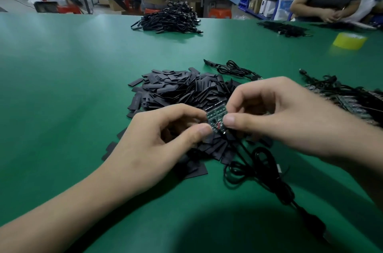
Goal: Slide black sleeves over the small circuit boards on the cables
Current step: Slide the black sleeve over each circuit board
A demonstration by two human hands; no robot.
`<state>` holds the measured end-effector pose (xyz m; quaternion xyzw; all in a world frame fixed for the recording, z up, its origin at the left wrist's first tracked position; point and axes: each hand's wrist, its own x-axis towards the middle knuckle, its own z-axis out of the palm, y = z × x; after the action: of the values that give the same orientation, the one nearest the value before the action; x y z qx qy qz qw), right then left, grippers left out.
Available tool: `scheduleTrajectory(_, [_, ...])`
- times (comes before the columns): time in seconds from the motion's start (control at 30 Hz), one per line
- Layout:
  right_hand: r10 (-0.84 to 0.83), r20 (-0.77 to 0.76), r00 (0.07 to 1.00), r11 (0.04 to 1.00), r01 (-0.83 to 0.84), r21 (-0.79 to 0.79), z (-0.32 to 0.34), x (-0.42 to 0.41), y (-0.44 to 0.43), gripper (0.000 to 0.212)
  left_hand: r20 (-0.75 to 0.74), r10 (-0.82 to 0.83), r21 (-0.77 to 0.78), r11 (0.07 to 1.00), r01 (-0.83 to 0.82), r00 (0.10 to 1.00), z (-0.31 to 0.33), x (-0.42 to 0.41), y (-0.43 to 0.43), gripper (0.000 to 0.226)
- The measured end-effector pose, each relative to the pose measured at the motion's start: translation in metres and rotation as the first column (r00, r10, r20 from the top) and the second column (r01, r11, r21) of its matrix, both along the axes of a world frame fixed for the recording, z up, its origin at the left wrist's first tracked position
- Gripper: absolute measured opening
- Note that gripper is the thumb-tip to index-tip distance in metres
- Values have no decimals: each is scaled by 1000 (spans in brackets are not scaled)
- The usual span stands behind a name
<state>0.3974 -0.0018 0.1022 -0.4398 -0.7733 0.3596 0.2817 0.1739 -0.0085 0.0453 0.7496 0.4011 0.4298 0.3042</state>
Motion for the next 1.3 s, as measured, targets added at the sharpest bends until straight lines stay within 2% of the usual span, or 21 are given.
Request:
scheduleTrajectory(0.13, [2,-80,997,1000,-3,-5,-21,-12,-8,13,10,-40,32,999,40,999,1,1,-3,19])
scheduleTrajectory(0.27, [-39,30,999,985,33,168,-34,-14,-10,24,-59,-24,49,998,27,998,1,-1,0,25])
scheduleTrajectory(0.33, [-10,31,999,985,4,175,-36,-16,-12,27,-72,-38,46,998,41,997,2,-1,1,26])
scheduleTrajectory(0.5, [43,18,999,992,-45,118,-41,-17,-11,32,-55,-156,-48,987,153,986,1,-2,1,29])
scheduleTrajectory(0.57, [74,-9,997,995,-73,71,-42,-17,-10,31,25,-217,-123,968,218,976,0,0,0,26])
scheduleTrajectory(0.73, [138,-210,968,986,-155,-68,-45,-15,-7,31,183,-283,-199,927,317,942,0,3,-2,26])
scheduleTrajectory(0.97, [169,-371,913,953,-248,-176,-50,-16,-5,51,215,-280,-238,914,328,936,2,5,-2,27])
scheduleTrajectory(1.1, [165,-405,899,939,-269,-216,-53,-15,-7,50,248,-289,-245,905,348,925,3,5,-1,26])
scheduleTrajectory(1.3, [159,-393,906,943,-257,-211,-45,-16,-4,31,271,-269,-243,910,337,924,3,9,-1,26])
